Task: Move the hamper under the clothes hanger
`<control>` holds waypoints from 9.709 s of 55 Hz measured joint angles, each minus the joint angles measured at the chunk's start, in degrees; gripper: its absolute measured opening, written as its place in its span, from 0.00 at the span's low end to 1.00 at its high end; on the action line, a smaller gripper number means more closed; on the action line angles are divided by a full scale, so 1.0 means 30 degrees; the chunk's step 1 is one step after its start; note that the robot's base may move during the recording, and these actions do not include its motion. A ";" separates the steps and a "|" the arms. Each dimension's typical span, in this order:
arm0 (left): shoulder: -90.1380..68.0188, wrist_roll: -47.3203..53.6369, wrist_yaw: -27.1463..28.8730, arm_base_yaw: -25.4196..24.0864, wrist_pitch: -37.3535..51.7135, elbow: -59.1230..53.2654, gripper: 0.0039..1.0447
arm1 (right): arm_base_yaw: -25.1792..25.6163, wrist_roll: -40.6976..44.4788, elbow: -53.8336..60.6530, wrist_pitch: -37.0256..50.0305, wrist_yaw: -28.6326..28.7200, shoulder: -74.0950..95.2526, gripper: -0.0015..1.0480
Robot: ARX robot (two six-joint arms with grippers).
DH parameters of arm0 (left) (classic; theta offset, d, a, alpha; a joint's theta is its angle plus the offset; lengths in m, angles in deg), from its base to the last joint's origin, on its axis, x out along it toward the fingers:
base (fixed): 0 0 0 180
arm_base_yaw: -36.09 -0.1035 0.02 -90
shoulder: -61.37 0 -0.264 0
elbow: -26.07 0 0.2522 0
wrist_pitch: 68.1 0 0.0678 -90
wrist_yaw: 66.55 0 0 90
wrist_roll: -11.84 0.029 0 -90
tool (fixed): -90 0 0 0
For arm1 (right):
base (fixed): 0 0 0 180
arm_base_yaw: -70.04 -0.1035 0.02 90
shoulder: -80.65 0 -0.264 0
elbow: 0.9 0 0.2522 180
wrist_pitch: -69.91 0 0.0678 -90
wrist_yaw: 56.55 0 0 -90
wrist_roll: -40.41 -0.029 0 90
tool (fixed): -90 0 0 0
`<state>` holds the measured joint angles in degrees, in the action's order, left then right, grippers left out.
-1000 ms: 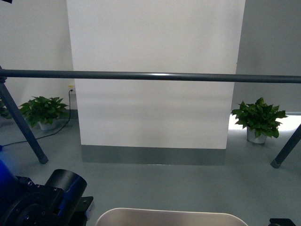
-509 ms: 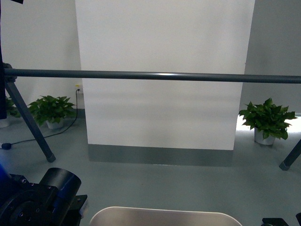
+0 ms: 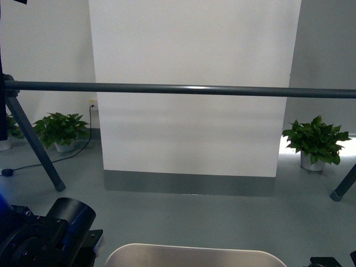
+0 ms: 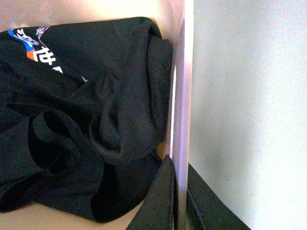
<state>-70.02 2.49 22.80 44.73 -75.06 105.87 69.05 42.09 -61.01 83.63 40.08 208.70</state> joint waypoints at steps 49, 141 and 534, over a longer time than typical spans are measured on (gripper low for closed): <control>0.0000 0.0000 0.0007 0.0000 0.0000 0.0000 0.04 | 0.0000 0.0000 0.0000 0.0000 0.0015 0.0000 0.03; -0.2929 0.0481 0.3293 0.0350 0.3016 0.3585 0.04 | -0.0787 -0.4240 -0.4065 0.0503 -0.3534 0.2477 0.03; 4.3714 0.3002 0.0204 -0.2834 -0.2229 -2.1675 0.47 | 0.0306 -0.0364 1.5336 -0.9136 -0.2186 -4.2599 0.40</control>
<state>61.12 11.50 23.42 36.23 -81.74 40.84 69.96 40.99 -15.00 56.22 33.52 80.90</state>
